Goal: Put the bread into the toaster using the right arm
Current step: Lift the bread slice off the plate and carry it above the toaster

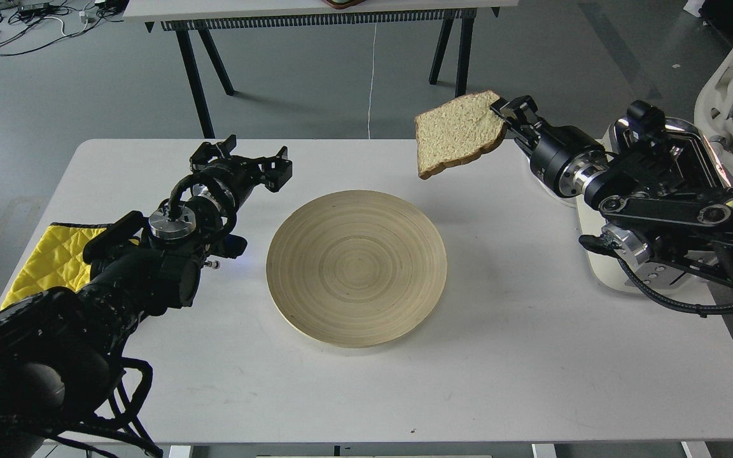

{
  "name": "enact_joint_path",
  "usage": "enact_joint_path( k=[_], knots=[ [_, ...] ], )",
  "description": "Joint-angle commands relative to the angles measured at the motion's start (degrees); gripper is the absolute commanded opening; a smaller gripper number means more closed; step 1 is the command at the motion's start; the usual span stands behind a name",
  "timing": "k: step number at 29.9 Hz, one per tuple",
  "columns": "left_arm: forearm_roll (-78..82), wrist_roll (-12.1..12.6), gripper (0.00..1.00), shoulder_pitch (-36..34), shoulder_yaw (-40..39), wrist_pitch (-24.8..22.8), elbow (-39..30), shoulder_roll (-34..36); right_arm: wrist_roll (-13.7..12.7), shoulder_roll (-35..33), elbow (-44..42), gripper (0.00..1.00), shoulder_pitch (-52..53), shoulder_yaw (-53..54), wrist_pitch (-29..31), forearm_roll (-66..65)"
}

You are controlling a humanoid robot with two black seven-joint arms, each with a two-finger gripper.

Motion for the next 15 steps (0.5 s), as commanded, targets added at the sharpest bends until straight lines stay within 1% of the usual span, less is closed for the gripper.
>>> enact_joint_path(
  k=[1, 7, 15],
  knots=[
    [0.00, -0.01, 1.00, 0.00, 0.00, 0.00, 0.00, 0.00, -0.22, -7.44, 2.50, 0.00, 6.25, -3.94, 0.09, -0.35],
    [0.00, -0.01, 1.00, 0.00, 0.00, 0.00, 0.00, 0.00, -0.05, -14.40, 3.39, 0.00, 19.08, -18.52, 0.18, -1.50],
    [0.00, -0.01, 1.00, 0.00, 0.00, 0.00, 0.00, 0.00, 0.22, -17.57, 3.39, 0.00, 30.78, -36.46, -0.61, -3.52]
  ],
)
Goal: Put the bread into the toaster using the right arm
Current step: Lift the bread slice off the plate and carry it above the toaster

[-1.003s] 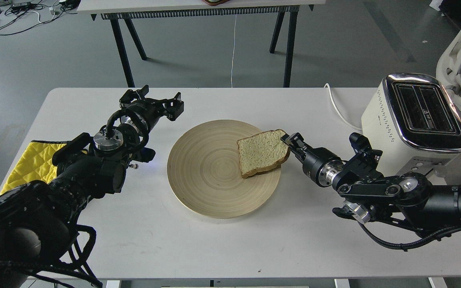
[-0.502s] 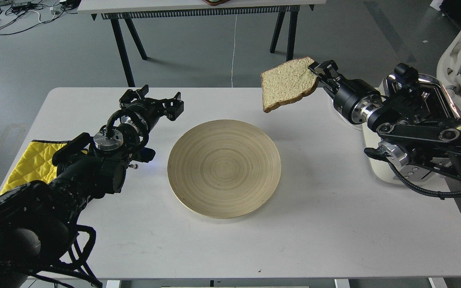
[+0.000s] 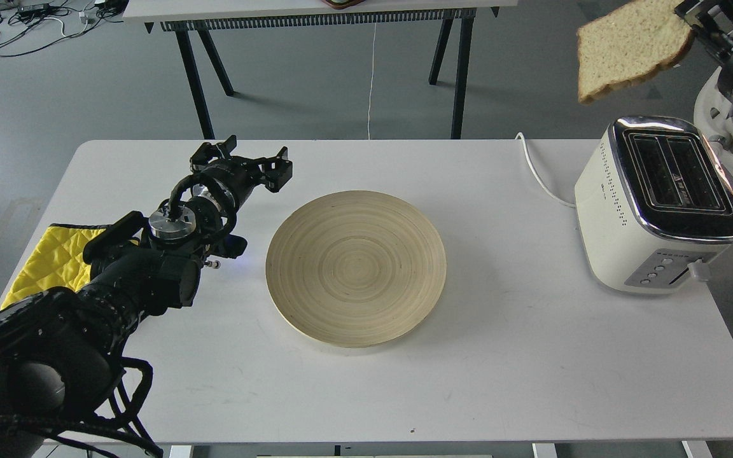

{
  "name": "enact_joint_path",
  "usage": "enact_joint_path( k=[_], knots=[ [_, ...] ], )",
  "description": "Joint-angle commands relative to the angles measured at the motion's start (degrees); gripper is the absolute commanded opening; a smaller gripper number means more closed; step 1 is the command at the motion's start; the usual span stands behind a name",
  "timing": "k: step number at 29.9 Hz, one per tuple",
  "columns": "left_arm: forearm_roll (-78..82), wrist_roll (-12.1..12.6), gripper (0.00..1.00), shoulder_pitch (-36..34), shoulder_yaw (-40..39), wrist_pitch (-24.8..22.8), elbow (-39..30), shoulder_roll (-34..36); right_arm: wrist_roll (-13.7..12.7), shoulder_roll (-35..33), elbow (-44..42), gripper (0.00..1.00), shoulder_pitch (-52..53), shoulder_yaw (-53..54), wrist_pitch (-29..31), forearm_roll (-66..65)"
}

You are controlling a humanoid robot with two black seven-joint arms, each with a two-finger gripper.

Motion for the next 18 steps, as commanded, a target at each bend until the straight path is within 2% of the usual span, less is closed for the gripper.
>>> enact_joint_path(
  k=[1, 7, 18],
  knots=[
    [0.00, 0.00, 1.00, 0.00, 0.00, 0.00, 0.00, 0.00, -0.06, -1.03, -0.01, 0.00, 4.55, -7.84, -0.25, -0.91],
    [0.00, 0.00, 1.00, 0.00, 0.00, 0.00, 0.00, 0.00, -0.06, -1.47, -0.01, 0.00, 6.75, -16.20, -0.42, -0.83],
    [0.00, 0.00, 1.00, 0.00, 0.00, 0.00, 0.00, 0.00, -0.15, -2.79, 0.16, 0.00, 6.84, -20.69, -0.16, -0.83]
  ],
)
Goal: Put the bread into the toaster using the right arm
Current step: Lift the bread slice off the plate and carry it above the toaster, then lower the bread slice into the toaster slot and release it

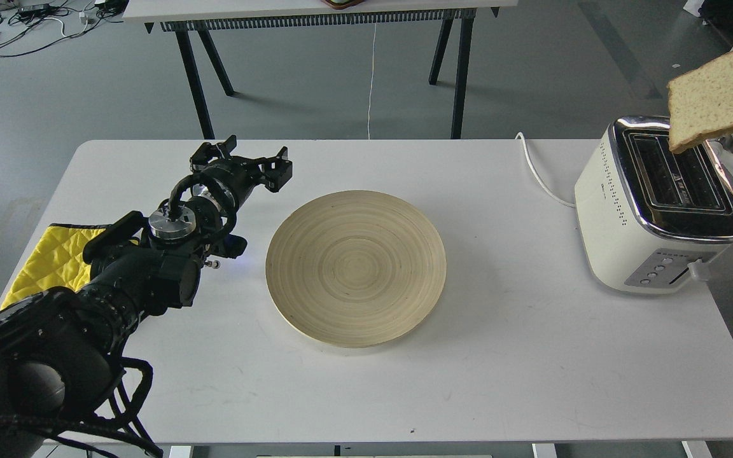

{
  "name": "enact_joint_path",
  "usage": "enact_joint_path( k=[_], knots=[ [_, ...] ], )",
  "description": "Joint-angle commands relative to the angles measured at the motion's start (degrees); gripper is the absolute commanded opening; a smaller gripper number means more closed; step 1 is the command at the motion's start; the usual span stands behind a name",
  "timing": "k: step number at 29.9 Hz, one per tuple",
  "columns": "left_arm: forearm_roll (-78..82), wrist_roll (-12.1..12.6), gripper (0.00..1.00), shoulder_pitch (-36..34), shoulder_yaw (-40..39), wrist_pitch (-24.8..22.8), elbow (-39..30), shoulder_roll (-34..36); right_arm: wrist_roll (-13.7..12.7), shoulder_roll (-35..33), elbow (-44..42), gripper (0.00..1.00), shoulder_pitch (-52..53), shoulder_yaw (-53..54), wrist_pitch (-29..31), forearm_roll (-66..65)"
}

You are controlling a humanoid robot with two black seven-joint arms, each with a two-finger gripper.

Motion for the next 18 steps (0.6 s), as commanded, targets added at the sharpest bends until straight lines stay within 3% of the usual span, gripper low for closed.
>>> enact_joint_path(
  k=[1, 18],
  knots=[
    [0.00, 0.00, 1.00, 0.00, 0.00, 0.00, 0.00, 0.00, 0.08, -0.07, 0.27, 0.00, 0.02, -0.69, 0.20, -0.10],
    [0.00, 0.00, 1.00, 0.00, 0.00, 0.00, 0.00, 0.00, 0.17, 0.46, 1.76, 0.00, -0.94, -1.22, 0.12, -0.01]
  ],
)
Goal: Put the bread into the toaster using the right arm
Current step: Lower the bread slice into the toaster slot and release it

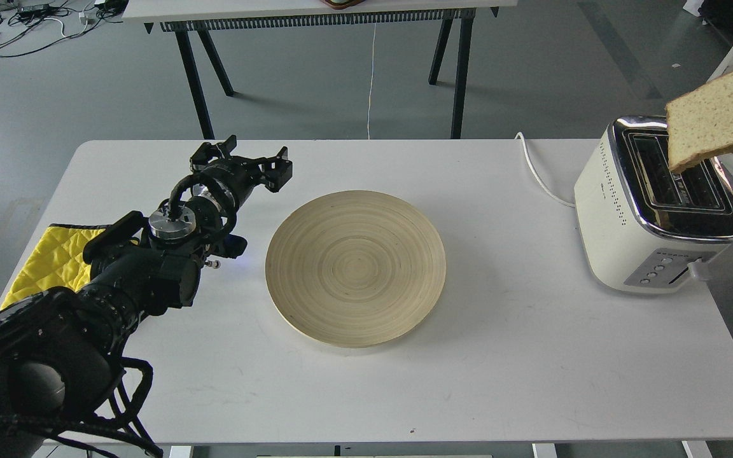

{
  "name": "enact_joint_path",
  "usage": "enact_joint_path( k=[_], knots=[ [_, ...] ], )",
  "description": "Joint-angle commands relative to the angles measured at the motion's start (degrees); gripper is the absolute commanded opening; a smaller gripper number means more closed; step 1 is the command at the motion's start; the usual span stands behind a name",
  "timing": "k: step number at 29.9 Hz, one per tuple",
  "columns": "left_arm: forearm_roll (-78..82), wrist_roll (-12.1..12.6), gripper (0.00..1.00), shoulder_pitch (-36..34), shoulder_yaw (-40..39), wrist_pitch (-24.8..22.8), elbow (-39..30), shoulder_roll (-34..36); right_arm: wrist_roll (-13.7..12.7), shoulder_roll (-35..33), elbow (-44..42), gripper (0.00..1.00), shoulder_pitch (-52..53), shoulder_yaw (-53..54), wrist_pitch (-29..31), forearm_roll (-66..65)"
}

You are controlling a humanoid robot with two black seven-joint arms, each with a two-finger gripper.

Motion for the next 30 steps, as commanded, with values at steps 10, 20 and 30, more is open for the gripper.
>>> enact_joint_path(
  k=[10, 20, 30],
  knots=[
    [0.00, 0.00, 1.00, 0.00, 0.00, 0.00, 0.00, 0.00, -0.01, 0.42, 0.64, 0.00, -1.73, 0.09, -0.17, 0.09],
    [0.00, 0.00, 1.00, 0.00, 0.00, 0.00, 0.00, 0.00, -0.01, 1.03, 0.81, 0.00, -2.43, 0.26, -0.17, 0.09],
    [0.00, 0.00, 1.00, 0.00, 0.00, 0.00, 0.00, 0.00, -0.01, 1.56, 0.81, 0.00, -4.72, 0.53, -0.17, 0.09]
  ],
)
